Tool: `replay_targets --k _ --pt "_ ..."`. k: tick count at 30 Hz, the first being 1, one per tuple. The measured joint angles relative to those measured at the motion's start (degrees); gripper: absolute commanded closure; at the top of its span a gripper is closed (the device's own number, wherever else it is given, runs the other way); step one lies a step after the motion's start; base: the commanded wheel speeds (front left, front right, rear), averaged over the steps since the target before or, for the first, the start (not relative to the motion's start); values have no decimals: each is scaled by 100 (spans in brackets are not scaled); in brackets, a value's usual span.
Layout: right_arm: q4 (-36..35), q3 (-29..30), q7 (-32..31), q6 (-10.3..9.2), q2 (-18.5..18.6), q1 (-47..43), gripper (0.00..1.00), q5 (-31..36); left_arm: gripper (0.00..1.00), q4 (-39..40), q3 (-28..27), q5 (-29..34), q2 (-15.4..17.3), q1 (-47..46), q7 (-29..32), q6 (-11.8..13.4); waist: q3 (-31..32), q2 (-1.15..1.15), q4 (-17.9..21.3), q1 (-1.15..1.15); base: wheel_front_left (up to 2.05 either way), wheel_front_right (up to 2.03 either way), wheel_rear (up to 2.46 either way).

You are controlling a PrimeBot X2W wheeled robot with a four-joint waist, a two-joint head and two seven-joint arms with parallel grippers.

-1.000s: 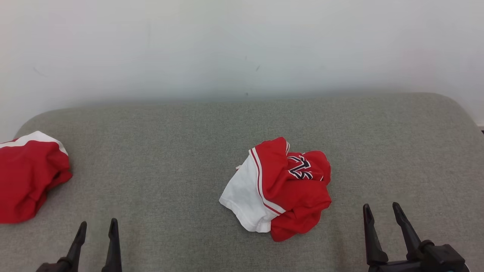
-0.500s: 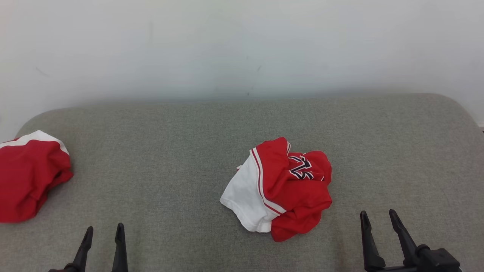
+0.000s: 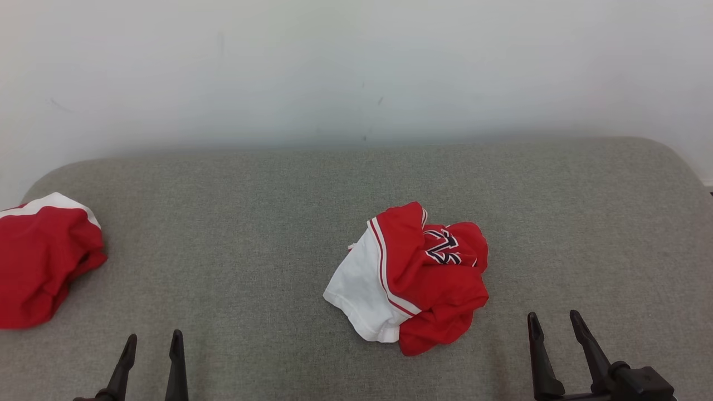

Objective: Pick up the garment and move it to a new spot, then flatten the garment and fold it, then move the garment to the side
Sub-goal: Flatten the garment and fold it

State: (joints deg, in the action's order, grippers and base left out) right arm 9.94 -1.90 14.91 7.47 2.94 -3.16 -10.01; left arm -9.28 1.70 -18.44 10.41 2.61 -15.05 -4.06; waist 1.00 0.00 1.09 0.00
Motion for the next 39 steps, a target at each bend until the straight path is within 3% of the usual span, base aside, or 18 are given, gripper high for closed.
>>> replay_targets --k 27,34,39 --pt "52 -5 7 0 0 15 0 -5 0 -38 -194 269 -133 9 0 -188 48 0 93 0 0 0 0" --pt "93 -99 7 0 0 74 0 -37 0 -240 243 327 -68 -546 23 -260 1 0 198 0 0 0 0" --pt "120 -163 8 0 5 112 0 -68 0 -610 801 364 147 -1412 219 -310 -126 0 412 0 0 0 0"
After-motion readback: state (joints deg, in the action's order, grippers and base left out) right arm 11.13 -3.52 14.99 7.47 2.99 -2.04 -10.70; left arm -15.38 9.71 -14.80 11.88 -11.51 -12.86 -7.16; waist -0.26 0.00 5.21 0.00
